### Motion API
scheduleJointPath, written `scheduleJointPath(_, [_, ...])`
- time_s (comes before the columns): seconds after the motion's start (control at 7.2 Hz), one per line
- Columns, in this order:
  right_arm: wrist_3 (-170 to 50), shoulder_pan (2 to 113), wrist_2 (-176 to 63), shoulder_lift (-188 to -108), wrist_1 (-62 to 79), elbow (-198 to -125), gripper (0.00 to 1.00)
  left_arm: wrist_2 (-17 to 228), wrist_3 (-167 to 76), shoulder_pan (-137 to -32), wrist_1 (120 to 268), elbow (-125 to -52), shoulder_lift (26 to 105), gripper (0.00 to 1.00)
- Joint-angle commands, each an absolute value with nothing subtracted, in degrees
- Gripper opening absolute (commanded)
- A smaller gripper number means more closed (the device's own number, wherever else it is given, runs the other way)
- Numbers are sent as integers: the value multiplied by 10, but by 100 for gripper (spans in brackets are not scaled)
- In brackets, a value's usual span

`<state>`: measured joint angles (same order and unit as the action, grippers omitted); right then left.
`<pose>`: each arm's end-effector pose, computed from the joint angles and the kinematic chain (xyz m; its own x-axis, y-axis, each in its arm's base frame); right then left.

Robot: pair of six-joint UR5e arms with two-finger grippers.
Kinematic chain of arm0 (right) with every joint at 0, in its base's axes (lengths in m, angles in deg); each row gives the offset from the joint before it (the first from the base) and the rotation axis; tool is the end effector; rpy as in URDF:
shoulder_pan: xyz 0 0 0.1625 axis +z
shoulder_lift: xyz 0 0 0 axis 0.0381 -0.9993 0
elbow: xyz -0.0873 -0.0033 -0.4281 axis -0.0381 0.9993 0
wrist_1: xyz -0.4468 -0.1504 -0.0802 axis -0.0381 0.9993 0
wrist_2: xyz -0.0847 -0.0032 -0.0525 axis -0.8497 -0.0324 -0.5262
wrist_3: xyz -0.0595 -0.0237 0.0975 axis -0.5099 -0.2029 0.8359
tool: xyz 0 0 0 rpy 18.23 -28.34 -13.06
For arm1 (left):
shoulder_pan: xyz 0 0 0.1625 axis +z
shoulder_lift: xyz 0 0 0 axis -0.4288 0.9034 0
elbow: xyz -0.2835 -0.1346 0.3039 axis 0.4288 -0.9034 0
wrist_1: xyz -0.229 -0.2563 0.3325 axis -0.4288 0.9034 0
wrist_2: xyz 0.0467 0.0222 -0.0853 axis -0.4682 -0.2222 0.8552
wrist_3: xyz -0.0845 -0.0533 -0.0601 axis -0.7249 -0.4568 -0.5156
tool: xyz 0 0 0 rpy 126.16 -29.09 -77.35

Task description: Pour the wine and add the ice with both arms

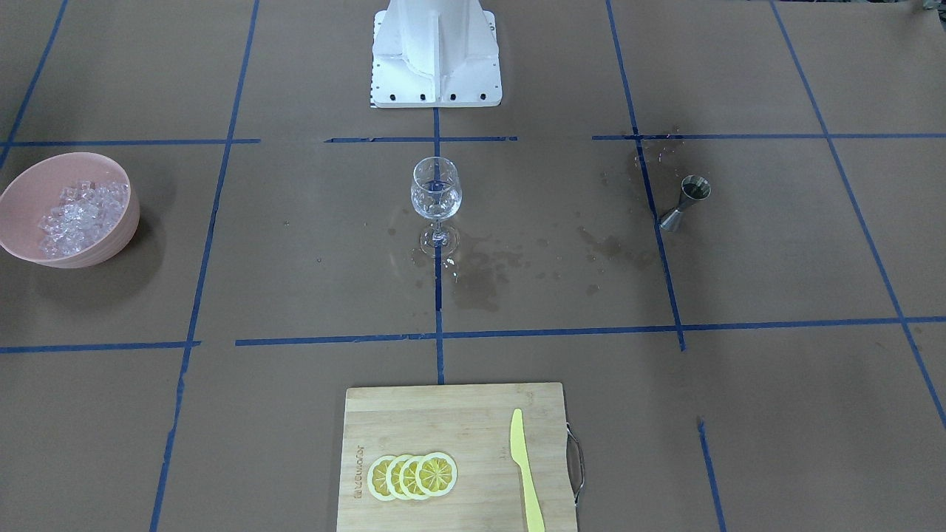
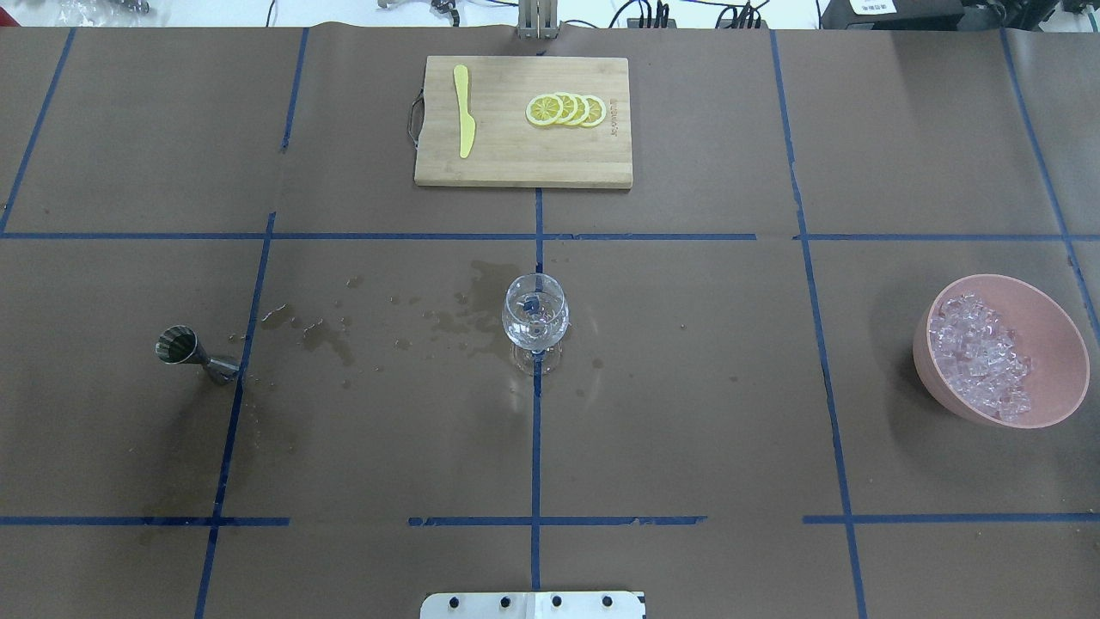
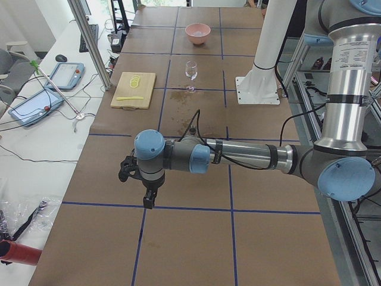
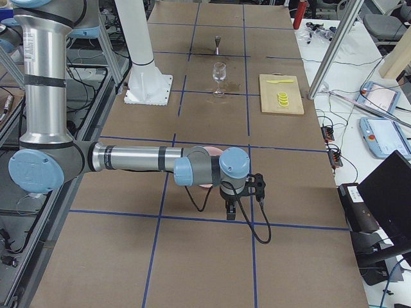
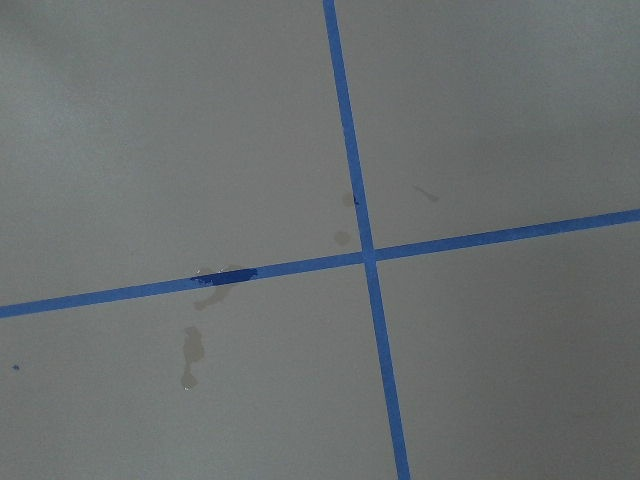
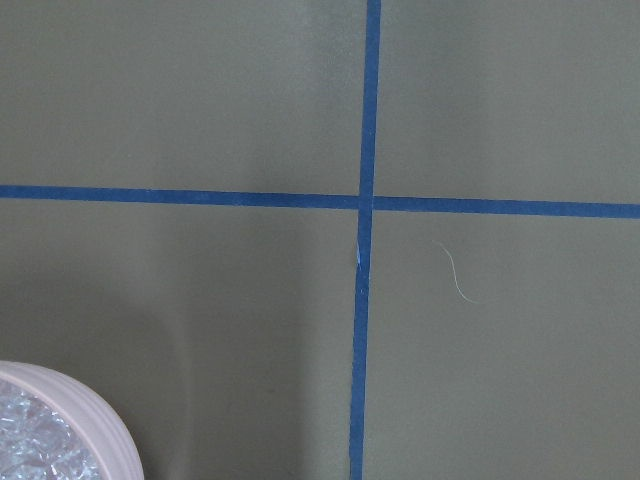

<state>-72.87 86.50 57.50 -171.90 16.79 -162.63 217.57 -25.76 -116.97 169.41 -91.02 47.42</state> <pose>0.0356 -0.5411 0.6617 0.6811 -0.0270 0.7317 -0.0189 0.9983 0.0544 -0.0691 -0.5762 0.6331 0.7278 0.1505 -0.6691 -0.0398 0.9833 0.1779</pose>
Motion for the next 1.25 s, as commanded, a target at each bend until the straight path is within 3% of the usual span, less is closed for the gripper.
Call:
scheduleJointPath(0.0, [-729,865,577,-1720,168,-1631,100,2176,-257,-1170,1695,-914,475,100])
scheduleJointPath(0.69, [-723,866,595,-1720,169,-1638,100,2212,-269,-1164,1779,-930,515,100])
scheduleJointPath(1.11, [-723,867,596,-1719,169,-1649,100,2241,-303,-1141,1778,-992,546,100])
